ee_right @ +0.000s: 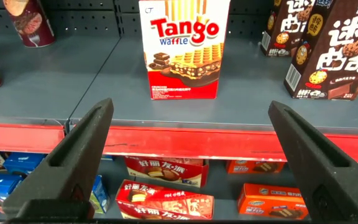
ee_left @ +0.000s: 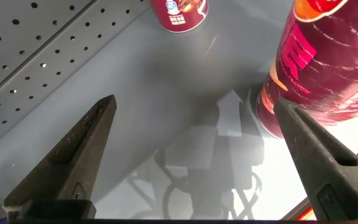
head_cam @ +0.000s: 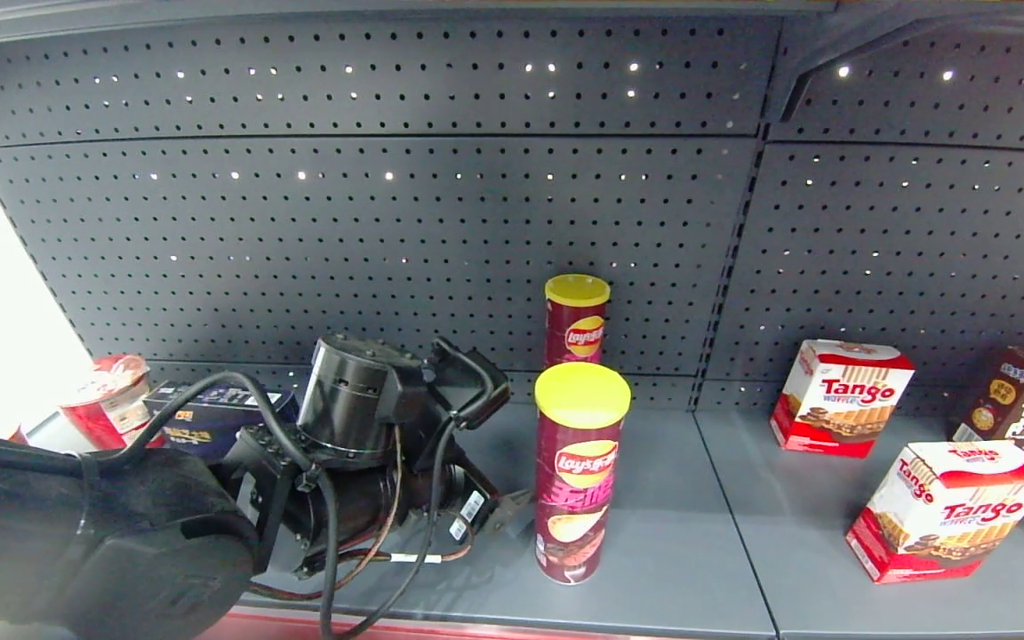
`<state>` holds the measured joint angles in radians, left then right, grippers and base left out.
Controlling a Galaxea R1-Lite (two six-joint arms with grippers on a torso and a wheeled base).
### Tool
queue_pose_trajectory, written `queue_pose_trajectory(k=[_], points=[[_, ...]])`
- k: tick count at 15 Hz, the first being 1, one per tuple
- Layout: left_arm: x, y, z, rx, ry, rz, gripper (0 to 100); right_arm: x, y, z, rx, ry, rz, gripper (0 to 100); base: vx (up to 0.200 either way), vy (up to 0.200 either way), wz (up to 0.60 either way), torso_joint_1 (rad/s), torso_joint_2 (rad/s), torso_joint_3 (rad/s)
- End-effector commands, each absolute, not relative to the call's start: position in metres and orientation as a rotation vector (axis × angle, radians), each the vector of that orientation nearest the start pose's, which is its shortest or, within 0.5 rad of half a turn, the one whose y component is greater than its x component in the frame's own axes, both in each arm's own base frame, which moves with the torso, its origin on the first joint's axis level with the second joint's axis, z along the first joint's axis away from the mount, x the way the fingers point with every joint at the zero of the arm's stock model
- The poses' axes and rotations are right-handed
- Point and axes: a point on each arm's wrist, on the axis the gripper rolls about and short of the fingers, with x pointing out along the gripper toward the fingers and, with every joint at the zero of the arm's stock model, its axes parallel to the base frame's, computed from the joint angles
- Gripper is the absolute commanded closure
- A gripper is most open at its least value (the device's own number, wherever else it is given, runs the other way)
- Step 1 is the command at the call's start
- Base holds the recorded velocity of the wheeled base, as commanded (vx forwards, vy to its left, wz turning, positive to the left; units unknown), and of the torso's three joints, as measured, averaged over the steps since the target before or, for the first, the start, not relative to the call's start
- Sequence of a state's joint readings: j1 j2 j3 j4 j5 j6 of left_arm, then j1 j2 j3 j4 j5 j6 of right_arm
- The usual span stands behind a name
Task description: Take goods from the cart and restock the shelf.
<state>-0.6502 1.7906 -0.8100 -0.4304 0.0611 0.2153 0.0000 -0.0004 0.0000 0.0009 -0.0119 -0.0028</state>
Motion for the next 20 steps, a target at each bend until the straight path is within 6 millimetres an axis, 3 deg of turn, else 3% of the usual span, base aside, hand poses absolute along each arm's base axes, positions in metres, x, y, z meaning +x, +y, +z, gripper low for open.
queue_pose_trajectory(k=[1,20], points=[[0.2502,-0.1893,0.1356,0.399,0.461,-0.632,0,-0.0228,-0.0003,0.0755,-0.003,0.000,-0.012,0,0.000,0.000,0.00,0.000,0.00,0.000],[0.2519,-0.1973,0.1323,0.404,0.465,-0.648,0,-0.0228,-0.0003,0.0755,-0.003,0.000,-0.012,0,0.000,0.000,0.00,0.000,0.00,0.000]])
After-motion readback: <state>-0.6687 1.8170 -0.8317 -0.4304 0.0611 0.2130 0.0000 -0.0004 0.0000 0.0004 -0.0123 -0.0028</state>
